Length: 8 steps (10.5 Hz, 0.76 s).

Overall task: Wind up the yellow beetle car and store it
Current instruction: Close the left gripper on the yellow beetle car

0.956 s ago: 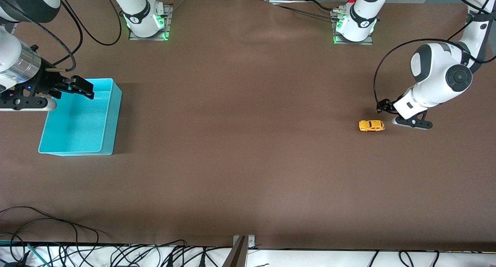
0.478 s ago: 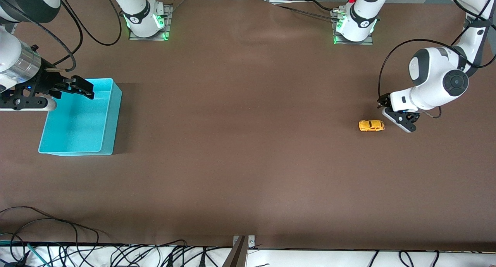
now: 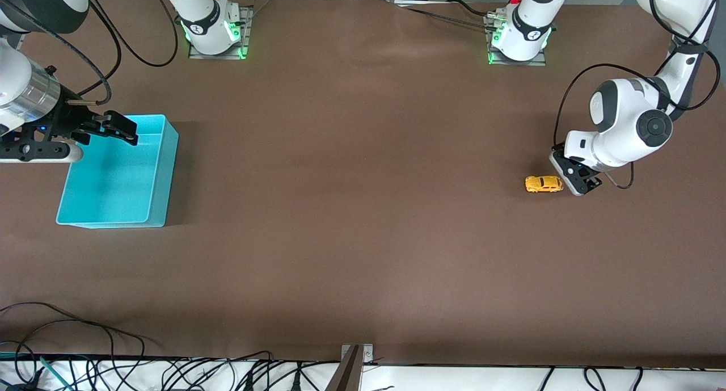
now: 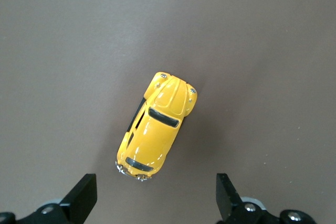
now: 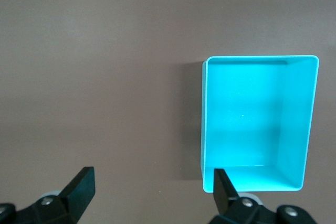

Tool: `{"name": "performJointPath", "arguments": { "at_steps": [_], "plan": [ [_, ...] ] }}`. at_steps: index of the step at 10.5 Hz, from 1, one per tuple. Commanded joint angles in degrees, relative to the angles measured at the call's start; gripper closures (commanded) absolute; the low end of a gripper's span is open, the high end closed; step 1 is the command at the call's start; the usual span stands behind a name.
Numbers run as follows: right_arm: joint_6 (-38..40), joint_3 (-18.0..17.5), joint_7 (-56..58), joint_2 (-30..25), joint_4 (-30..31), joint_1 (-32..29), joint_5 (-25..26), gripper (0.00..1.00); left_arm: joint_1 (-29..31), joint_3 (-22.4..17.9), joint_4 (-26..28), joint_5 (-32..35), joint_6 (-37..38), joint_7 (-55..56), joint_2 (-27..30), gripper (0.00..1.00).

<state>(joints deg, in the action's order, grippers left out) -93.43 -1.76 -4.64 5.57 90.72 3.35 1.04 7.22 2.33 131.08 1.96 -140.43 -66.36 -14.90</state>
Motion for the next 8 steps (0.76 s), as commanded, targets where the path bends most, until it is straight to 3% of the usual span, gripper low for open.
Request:
{"name": "performJointPath", "arguments": {
  "at_steps": [1, 7, 8],
  "plan": [
    [0.53, -0.08, 0.50, 0.14, -0.55, 0.07, 0.80, 0.00, -1.67, -0.04, -0.04, 0.77, -3.79, -9.80, -1.35, 0.00],
    [0.53, -0.08, 0.50, 0.14, -0.55, 0.07, 0.72, 0.00, -1.68, -0.04, 0.05, 0.86, -7.05, -19.15, -5.23, 0.00],
    [0.53, -0.08, 0.50, 0.14, -0.55, -0.01, 0.72, 0.00, -1.68, -0.04, 0.05, 0.94, -7.05, -19.25, -5.40, 0.12]
  ]
}}
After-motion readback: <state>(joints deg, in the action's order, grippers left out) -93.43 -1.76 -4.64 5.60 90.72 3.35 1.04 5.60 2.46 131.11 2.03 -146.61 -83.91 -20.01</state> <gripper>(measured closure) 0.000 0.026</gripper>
